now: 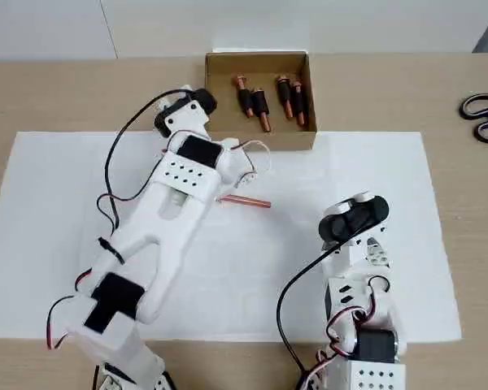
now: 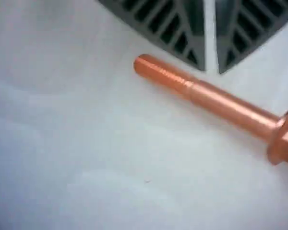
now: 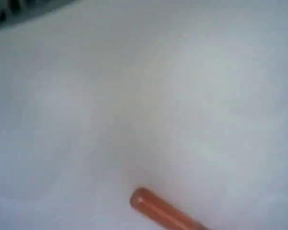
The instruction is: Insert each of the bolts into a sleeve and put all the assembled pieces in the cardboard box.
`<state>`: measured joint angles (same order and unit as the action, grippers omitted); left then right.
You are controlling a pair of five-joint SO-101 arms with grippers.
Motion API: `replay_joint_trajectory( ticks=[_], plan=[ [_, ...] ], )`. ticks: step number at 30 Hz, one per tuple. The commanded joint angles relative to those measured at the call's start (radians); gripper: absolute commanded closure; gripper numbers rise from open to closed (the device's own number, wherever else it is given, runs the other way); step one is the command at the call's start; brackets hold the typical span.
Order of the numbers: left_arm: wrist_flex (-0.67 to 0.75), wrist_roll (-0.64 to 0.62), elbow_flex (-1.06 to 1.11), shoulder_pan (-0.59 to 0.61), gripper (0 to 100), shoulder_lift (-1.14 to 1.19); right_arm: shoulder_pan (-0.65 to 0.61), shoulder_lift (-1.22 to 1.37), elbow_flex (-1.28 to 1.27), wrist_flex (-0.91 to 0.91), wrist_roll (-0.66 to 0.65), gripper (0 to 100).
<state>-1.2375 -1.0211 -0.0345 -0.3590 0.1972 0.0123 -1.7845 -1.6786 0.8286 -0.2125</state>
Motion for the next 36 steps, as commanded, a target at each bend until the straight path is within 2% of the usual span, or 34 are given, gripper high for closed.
replay_joint_trajectory(
  ticks=[1, 4, 7, 12, 17, 36],
  plan=[
    [0.012, -0.032, -0.111, -0.017, 99, -0.003, 0.002, -0.015, -0.006, 0.002, 0.009, 99.3],
    [0.011, -0.091, -0.139, -0.041, 98, 0.005, 0.002, -0.015, -0.006, 0.002, 0.009, 99.3],
    [0.002, -0.173, -0.137, -0.064, 90, 0.005, 0.005, -0.015, -0.006, 0.002, 0.009, 99.3],
    [-0.054, -0.235, -0.136, -0.061, 76, 0.006, 0.005, -0.015, -0.006, 0.002, 0.009, 99.3],
    [-0.092, -0.325, -0.14, -0.034, 76, 0.034, 0.004, -0.015, -0.006, 0.002, 0.009, 99.3],
    [-0.129, -0.353, -0.202, -0.003, 76, 0.296, 0.005, -0.015, -0.006, 0.01, 0.009, 99.3]
  ],
)
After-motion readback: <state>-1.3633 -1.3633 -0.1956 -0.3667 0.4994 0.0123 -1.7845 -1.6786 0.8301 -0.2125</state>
